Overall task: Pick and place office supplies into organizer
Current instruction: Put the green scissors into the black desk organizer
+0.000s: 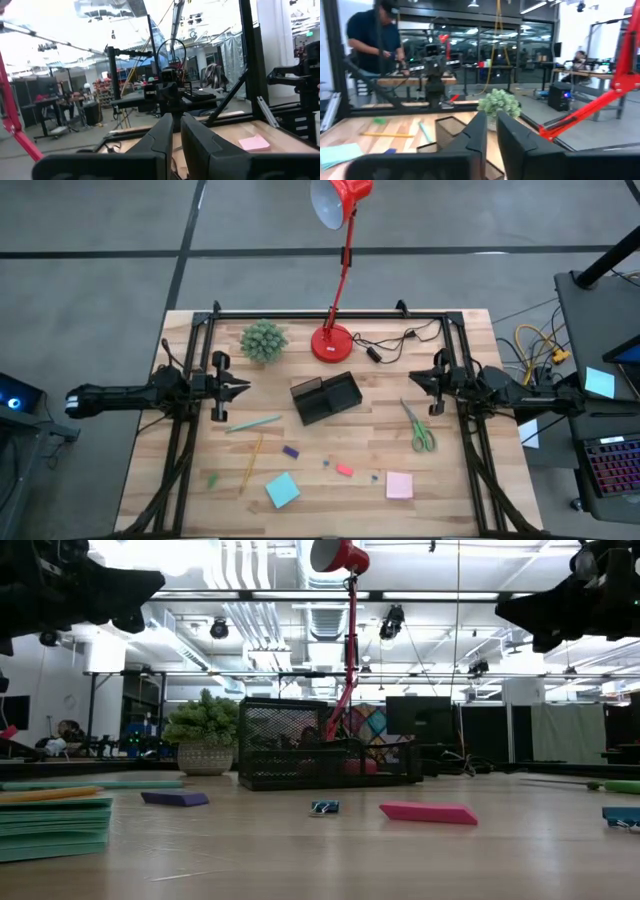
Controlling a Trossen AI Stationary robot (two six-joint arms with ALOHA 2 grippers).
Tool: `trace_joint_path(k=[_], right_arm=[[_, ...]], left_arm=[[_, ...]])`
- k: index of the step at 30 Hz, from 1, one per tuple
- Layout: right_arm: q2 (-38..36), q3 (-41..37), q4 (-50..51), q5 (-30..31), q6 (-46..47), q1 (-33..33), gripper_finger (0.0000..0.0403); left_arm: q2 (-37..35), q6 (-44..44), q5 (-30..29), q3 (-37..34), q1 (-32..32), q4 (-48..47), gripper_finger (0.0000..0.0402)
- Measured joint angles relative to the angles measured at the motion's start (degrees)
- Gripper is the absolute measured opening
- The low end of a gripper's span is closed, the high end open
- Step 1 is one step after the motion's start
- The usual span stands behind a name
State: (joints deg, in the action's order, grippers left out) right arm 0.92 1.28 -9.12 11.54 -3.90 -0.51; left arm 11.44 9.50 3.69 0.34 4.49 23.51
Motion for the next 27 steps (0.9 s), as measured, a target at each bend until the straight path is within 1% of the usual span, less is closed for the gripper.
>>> trace_joint_path(k=[4, 8, 12, 14, 17, 20, 27], right_arm=[[0.4, 0.1, -0.9, 0.5, 4.7, 0.0, 0.0089], [1.7, 1.6, -1.8, 0.5, 8.1, 0.0, 0.0140], [4.4, 5.8, -1.9, 0.5, 13.2, 0.0, 0.0169], [6.9, 8.6, -0.2, 0.5, 16.1, 0.0, 0.0176], [12.3, 13.4, 5.1, 0.5, 21.2, 0.0, 0.0177], [18.5, 19.4, 13.0, 0.6, 29.7, 0.0, 0.0174], [31.6, 32.0, 33.0, 0.0, 41.6, 0.0, 0.0167]], left_arm=[[0.0, 0.3, -0.1, 0.0, 0.0, 0.0, 0.0022], [0.0, 0.3, -2.1, 0.0, 0.0, 0.1, 0.0022], [0.0, 0.3, -4.0, 0.0, 0.0, 0.1, 0.0022], [0.0, 0.2, -4.2, 0.0, 0.0, 0.1, 0.0022], [-0.1, -0.1, -4.2, 0.0, 0.0, 0.1, 0.0022], [-0.1, -0.1, -4.2, 0.0, 0.0, 0.1, 0.0022], [-0.1, -0.2, -4.2, 0.0, 0.0, 0.0, 0.0022]])
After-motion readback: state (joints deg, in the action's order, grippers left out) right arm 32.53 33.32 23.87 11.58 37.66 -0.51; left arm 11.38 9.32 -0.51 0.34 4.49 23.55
